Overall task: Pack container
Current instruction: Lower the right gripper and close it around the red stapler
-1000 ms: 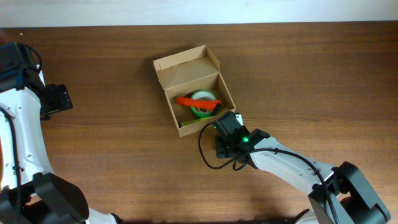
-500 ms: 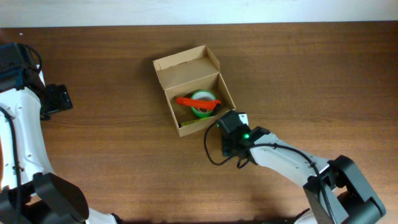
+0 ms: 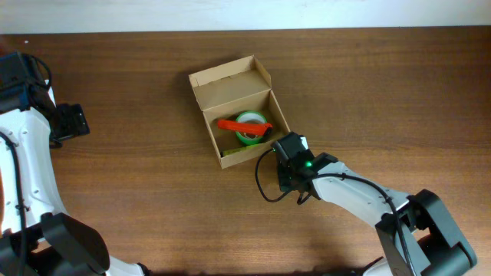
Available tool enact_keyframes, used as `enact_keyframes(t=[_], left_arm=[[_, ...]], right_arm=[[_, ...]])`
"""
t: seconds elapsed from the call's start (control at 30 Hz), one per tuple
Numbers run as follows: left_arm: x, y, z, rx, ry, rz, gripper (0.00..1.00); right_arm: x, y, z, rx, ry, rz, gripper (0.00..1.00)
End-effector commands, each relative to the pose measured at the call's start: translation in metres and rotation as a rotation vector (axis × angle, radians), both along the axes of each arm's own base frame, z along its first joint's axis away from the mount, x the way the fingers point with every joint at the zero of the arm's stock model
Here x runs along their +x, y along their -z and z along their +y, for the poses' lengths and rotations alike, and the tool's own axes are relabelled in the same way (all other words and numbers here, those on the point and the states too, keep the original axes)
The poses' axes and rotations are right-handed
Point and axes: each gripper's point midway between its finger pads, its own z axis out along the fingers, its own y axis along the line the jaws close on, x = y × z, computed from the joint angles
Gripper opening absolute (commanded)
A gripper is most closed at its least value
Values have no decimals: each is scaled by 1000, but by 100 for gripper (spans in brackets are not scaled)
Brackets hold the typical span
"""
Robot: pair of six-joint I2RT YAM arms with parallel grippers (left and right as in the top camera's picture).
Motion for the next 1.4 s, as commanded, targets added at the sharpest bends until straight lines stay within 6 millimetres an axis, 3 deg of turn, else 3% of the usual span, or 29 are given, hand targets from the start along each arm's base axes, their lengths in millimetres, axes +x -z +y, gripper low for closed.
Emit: enact_keyframes(t=[0.0, 0.27, 0.57, 1.03, 1.37], left_arm=[[-2, -4, 0, 4, 11, -7, 100], [-2, -4, 0, 4, 11, -7, 100], [-2, -4, 0, 4, 11, -7, 100], [-2, -4, 0, 4, 11, -7, 100], [-2, -4, 0, 4, 11, -7, 100]], right_arm=[[7, -14, 4, 17, -28, -39, 55], [17, -37, 12, 56, -29, -90, 61], [14, -39, 15, 76, -38, -75, 61], [13, -37, 27, 123, -59, -61, 61], [7, -15, 24, 90, -57, -1, 61]])
